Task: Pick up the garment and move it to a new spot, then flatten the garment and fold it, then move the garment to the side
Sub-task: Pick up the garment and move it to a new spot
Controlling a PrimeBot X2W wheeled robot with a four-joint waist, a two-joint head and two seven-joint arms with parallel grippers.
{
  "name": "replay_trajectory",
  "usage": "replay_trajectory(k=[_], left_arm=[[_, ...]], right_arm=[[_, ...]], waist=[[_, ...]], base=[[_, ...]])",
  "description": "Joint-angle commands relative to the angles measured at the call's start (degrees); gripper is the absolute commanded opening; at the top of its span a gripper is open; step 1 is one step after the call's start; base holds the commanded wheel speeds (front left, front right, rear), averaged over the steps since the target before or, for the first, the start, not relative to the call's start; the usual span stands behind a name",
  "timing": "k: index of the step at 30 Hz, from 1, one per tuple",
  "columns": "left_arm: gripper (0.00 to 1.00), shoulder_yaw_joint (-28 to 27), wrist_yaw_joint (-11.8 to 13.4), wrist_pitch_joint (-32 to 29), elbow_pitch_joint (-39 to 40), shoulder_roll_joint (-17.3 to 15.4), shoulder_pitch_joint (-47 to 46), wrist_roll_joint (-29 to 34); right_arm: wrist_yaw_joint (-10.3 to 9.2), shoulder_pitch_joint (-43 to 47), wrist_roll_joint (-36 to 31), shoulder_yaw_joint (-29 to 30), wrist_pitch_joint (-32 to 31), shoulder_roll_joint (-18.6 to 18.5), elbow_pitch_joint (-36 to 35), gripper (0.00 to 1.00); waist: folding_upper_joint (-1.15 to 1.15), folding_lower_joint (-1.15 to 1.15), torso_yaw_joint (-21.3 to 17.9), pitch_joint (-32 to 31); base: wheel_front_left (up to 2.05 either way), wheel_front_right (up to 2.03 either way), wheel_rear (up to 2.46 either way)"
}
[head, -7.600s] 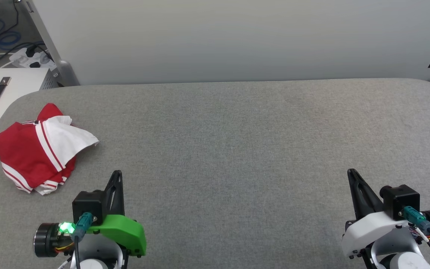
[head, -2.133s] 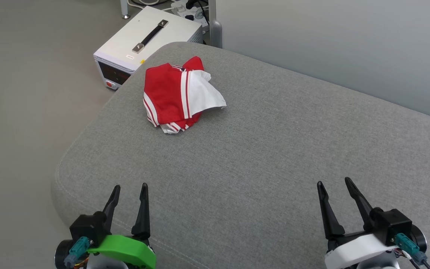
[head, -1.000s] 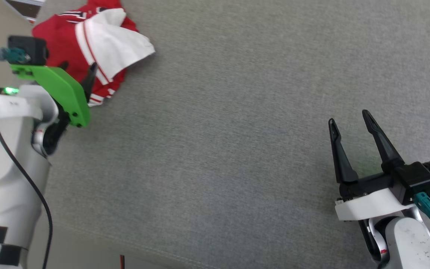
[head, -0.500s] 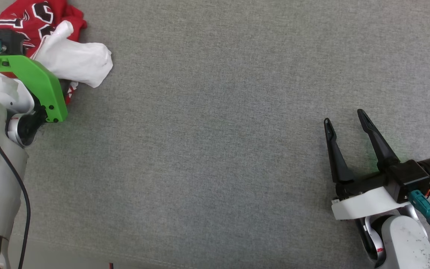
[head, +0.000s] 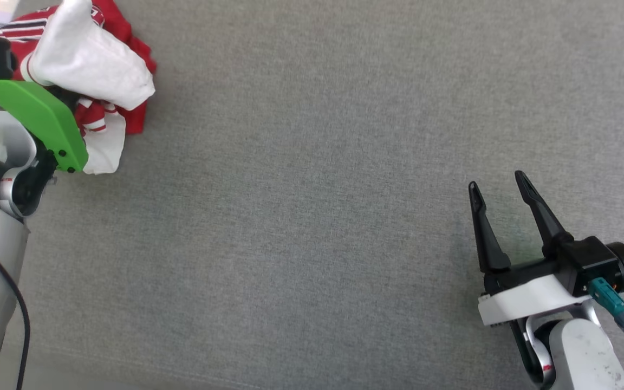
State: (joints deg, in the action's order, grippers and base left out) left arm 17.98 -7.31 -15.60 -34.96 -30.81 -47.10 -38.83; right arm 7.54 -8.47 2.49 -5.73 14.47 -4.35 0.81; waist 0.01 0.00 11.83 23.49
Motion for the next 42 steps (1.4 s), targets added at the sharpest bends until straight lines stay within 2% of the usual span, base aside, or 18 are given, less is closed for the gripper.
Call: replay_trajectory(k=[1, 5, 9, 14, 20, 30, 40, 42], left_arm=[[0.0, -0.29, -0.15, 0.47, 1.53, -0.96, 1.35, -0.53], [0.0, -0.61, 0.18, -0.11, 8.73, -2.35, 3.89, -1.21], [0.0, -0.49, 2.04, -1.97, 17.48, -3.23, 6.17, -1.19], [0.0, 1.71, 3.55, -6.44, 27.22, -2.73, 8.56, -1.57], [0.0, 7.32, 3.86, -10.79, 33.26, 0.23, 9.61, -0.66], [0.0, 18.8, 1.37, -14.55, 30.31, 7.43, 9.87, 0.21], [0.0, 27.34, 0.75, -10.95, 14.87, 19.86, 7.65, 2.72], [0.97, 29.06, 0.71, -9.01, 11.01, 21.76, 7.13, 4.44]], right_arm=[[-0.05, 0.84, 0.57, 0.34, 0.52, 0.26, 0.39, 1.0], [-0.05, 2.81, 0.71, 1.29, 0.52, 0.84, 1.36, 1.0], [-0.05, 4.27, 1.21, 1.54, 0.52, 1.23, 2.04, 1.0], [-0.05, 5.65, 2.34, 1.65, 0.52, 1.42, 2.39, 1.0], [-0.05, 6.47, 4.08, 1.89, 0.52, 1.45, 2.39, 1.0], [-0.05, 6.24, 4.55, 3.64, 0.52, 1.46, 1.85, 1.0], [-0.05, 4.46, 6.06, 3.32, 0.52, 1.46, 1.51, 1.0], [-0.05, 4.45, 6.32, 3.17, 0.52, 1.46, 1.86, 1.0]], waist=[[-0.01, 0.0, -0.28, -4.95], [-0.01, 0.0, -0.75, -9.62], [-0.01, 0.0, -1.66, -13.53], [-0.01, 0.0, -3.84, -16.81], [-0.01, 0.0, -7.73, -18.42], [-0.01, 0.0, -16.88, -16.5], [-0.01, 0.0, -24.78, -11.6], [-0.01, 0.0, -25.74, -11.41]], base=[[0.0, 0.0, 0.0], [0.0, 0.0, 0.0], [0.0, 0.0, 0.0], [0.0, 0.0, 0.0], [0.0, 0.0, 0.0], [0.0, 0.0, 0.0], [0.0, 0.0, 0.0], [0.0, 0.0, 0.0]])
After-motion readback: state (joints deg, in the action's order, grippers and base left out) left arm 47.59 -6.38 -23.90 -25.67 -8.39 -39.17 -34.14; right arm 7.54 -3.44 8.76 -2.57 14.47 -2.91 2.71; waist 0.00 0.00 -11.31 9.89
